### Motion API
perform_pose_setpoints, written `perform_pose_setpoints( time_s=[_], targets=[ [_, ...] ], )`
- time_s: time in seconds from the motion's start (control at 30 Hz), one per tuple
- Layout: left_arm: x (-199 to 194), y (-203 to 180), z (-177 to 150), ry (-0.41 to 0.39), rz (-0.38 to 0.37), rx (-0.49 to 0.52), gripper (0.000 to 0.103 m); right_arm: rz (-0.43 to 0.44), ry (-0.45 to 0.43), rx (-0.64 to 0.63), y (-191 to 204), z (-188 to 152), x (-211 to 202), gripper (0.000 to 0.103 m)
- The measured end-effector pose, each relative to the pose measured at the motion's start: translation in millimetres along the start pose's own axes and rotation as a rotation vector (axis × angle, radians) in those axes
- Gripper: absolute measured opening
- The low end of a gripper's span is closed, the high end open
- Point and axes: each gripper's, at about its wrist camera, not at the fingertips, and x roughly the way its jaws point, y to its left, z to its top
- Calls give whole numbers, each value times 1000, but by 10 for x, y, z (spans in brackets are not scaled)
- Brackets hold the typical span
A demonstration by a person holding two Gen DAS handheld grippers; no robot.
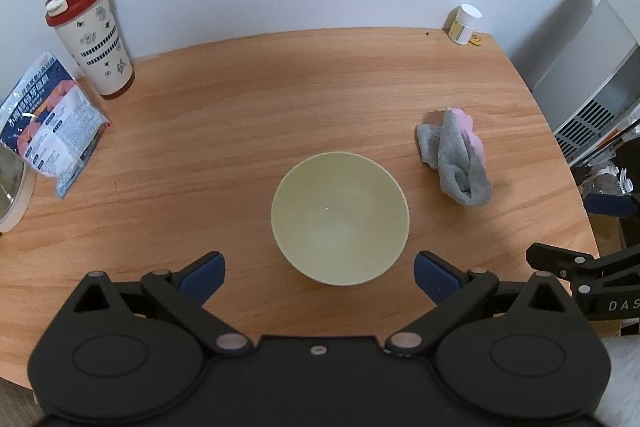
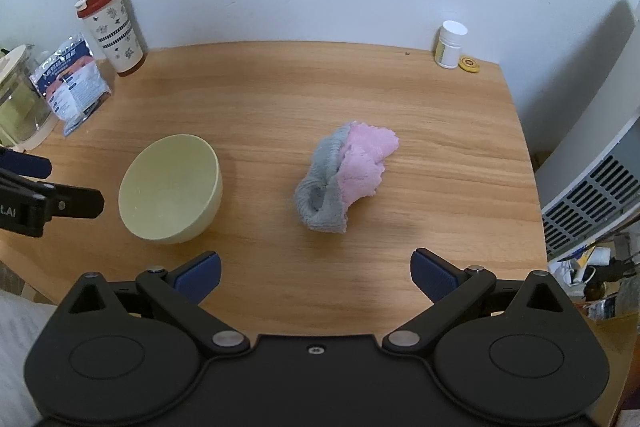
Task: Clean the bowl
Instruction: 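Move both tools toward the bowl and the grey-pink cloth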
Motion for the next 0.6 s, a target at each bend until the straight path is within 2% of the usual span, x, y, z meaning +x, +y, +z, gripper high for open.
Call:
perform_pose_setpoints(
  time_s=[0.6],
  targets=[
    [52,94,14,20,-5,-1,103,-17,24,-25,122,1,64,103]
  ],
)
